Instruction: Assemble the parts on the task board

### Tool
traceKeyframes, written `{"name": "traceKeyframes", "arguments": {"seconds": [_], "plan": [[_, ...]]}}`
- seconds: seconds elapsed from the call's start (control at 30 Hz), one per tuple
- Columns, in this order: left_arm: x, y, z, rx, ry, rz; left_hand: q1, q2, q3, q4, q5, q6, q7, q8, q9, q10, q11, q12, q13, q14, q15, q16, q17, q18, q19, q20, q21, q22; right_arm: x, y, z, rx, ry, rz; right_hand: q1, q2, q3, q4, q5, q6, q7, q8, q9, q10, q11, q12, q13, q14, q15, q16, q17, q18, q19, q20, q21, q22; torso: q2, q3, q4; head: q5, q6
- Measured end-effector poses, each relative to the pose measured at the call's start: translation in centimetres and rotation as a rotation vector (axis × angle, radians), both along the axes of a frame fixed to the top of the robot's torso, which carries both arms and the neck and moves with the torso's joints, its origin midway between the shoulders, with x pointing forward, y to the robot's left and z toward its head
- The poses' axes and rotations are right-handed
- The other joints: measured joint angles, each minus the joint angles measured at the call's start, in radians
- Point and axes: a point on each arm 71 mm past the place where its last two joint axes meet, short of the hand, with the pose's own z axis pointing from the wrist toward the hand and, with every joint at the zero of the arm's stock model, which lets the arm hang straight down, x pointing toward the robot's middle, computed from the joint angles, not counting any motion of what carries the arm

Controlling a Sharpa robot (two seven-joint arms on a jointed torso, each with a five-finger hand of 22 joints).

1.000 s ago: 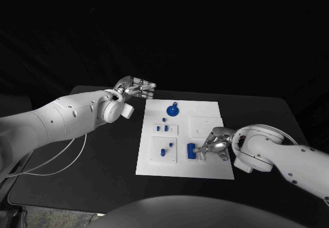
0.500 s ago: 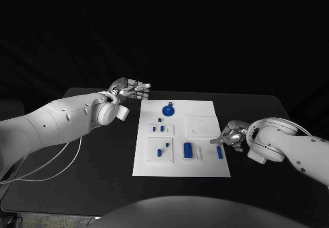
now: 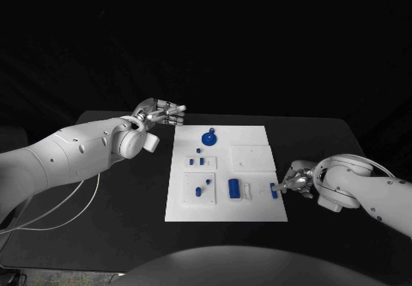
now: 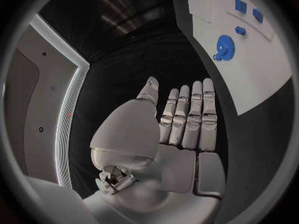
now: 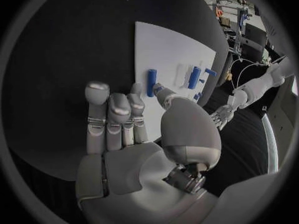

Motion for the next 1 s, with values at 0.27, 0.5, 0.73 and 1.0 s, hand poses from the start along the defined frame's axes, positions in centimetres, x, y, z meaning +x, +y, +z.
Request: {"name": "traceKeyframes", "arguments": {"seconds": [0.27,0.5,0.73,1.0], "plan": [[0.0,0.0,0.0,0.0,0.0,0.0,0.0,0.0,0.0,0.0,0.0,0.0,0.0,0.0,0.0,0.0,0.0,0.0,0.0,-0.004,0.004,0.0,0.0,0.0,-0.002,0.002,0.0,0.0,-0.4,0.7,-0.6,-0.007,0.009,0.021,-0.021,0.0,0.011,0.003,0.0,0.003,0.001,0.003,0.0,0.0,0.0,0.0,0.0,0.0,0.0,0.0,0.0,0.0,0.0,0.0,0.0,0.001,0.001,-0.0001,0.0011,0.003,0.0],[0.0,0.1,0.0,0.001,0.0,0.001,-0.004,-0.004,0.003,0.003,0.0,0.0,0.0,0.0,0.0,0.0,0.0,0.0,0.0,-0.004,0.004,0.0,0.0,0.0,-0.004,0.004,0.0,-0.001,-0.4,0.9,-0.7,-0.013,0.003,0.026,-0.028,-0.001,0.041,-0.004,0.0,0.006,0.001,0.006,-0.003,0.0,0.0,0.0,0.0,0.0,0.0,0.0,-0.002,0.0,0.0,0.0,0.0,0.001,0.0,-0.0008,0.0011,0.005,0.0],[0.0,0.1,0.0,0.001,0.001,0.001,-0.004,-0.004,0.003,0.003,0.0,-0.01,0.002,0.0,0.0,0.0,0.0,0.0,0.0,-0.007,0.007,0.0,0.0,0.0,-0.004,0.004,-0.004,-0.001,-0.5,1.6,-0.7,-0.013,-0.005,0.043,-0.018,0.01,0.102,-0.036,0.0,-0.001,-0.003,0.009,-0.013,0.0,0.0,-0.004,-0.001,0.0,0.0,0.0,-0.003,0.0,0.0,0.0,-0.004,0.001,0.0,-0.0008,0.0006,0.006,0.0],[0.0,0.1,0.0,0.002,0.002,0.001,-0.004,-0.004,0.003,0.003,0.0,-0.011,0.004,0.0,0.0,-0.004,0.004,0.0,0.0,-0.007,0.007,0.0,0.0,0.0,-0.007,0.007,-0.004,-0.001,-0.7,2.4,-0.7,-0.033,-0.022,0.076,-0.051,0.03,0.164,-0.127,0.087,-0.006,-0.004,0.01,-0.038,0.0,0.0,-0.004,-0.006,0.0,0.0,0.0,-0.009,0.0,0.0,0.0,-0.004,0.002,0.0,-0.0002,0.0006,0.005,0.0]]}}
